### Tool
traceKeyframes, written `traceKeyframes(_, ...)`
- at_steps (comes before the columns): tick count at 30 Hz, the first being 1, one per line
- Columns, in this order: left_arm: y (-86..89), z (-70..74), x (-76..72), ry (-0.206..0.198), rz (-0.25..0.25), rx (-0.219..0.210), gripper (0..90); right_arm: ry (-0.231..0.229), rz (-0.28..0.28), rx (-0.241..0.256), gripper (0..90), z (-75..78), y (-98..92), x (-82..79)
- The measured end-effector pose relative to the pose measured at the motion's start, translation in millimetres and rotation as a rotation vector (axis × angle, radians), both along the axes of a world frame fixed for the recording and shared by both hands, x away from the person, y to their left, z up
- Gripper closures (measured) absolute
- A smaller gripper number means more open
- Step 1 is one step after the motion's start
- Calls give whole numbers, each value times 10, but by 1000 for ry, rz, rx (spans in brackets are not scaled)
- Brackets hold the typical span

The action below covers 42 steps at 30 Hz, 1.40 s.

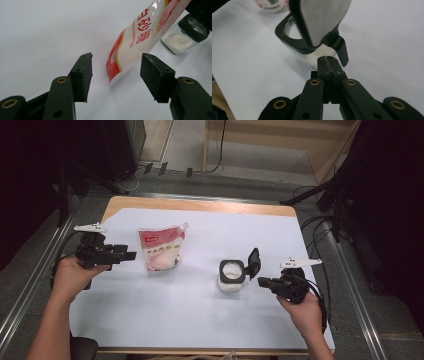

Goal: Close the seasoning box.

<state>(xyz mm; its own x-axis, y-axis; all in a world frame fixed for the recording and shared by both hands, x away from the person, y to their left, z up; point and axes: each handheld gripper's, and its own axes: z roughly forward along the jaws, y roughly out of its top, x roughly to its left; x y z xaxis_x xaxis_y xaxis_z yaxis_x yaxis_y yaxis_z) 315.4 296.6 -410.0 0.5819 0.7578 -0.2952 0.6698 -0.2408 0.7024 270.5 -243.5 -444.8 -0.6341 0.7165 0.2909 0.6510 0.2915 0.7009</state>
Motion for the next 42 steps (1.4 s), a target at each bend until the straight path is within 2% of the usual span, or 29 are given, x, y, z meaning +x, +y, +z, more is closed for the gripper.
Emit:
traceKeyframes(3, -11, -9, -1, 6, 1, -1, 435, 10, -11, 7, 900, -34, 3, 70)
traceKeyframes(6, -14, -21, -4, 5, 4, 1, 436, 0, -27, 25, 900, -40, 14, 156)
traceKeyframes(13, -32, -21, -23, -1, 3, 6, 435, -19, -26, 6, 900, -57, 57, 328)
traceKeyframes(19, -37, -46, -22, 4, -3, 17, 433, -27, -22, 39, 900, -40, 124, 503)
traceKeyframes(29, -42, -56, -8, 8, -11, 8, 429, -41, -52, 52, 900, 56, 122, 413)
traceKeyframes(31, -46, -50, -21, 1, -3, 21, 423, -46, -55, 51, 900, 69, 121, 397)
traceKeyframes(35, -22, -34, -36, -19, 0, 15, 423, -49, -54, 52, 900, 91, 117, 373)
traceKeyframes(42, -9, -38, -34, -5, 13, 20, 423, -59, -55, 69, 900, 122, 128, 347)
